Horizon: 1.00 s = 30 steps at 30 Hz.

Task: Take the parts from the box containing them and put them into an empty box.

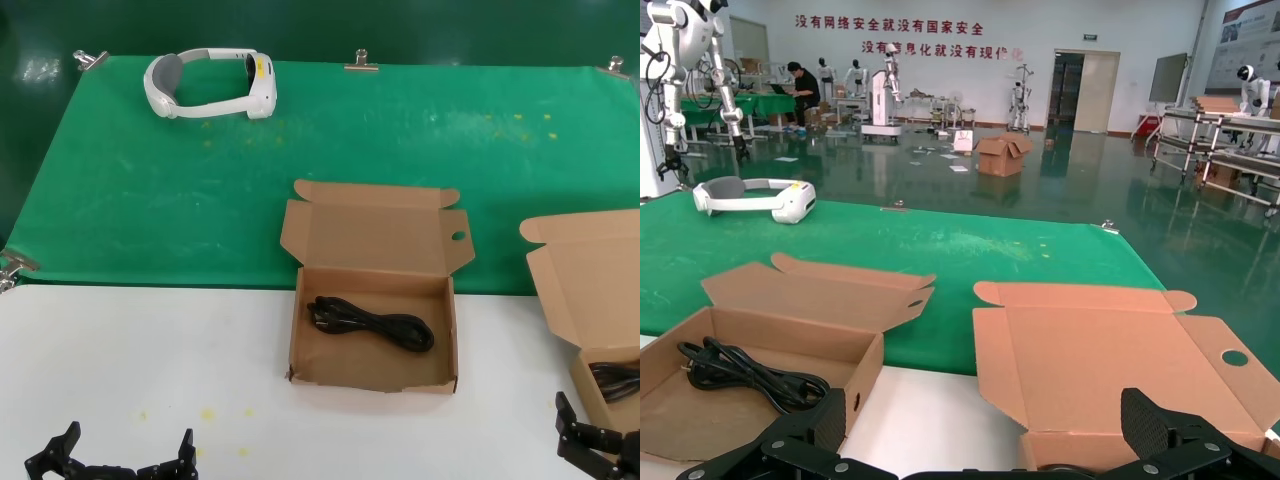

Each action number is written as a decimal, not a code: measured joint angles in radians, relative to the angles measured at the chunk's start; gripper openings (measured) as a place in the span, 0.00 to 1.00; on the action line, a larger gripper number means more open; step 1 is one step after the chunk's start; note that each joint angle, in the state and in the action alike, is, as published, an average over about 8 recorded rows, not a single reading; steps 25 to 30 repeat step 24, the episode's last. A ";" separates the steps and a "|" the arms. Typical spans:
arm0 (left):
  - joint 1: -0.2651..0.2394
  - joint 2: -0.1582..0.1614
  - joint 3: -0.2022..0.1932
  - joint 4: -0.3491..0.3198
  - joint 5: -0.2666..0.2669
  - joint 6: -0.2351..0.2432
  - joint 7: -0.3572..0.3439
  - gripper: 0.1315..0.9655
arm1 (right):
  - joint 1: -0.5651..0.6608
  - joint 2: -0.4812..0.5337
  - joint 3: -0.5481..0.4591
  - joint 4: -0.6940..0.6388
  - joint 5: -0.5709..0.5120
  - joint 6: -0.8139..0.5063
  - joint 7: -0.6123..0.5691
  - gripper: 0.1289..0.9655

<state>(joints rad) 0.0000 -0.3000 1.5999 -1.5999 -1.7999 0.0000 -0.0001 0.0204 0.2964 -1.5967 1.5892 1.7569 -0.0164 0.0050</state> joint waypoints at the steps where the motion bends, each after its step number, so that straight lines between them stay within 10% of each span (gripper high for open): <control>1: 0.000 0.000 0.000 0.000 0.000 0.000 0.000 1.00 | 0.000 0.000 0.000 0.000 0.000 0.000 0.000 1.00; 30: 0.000 0.000 0.000 0.000 0.000 0.000 0.000 1.00 | 0.000 0.000 0.000 0.000 0.000 0.000 0.000 1.00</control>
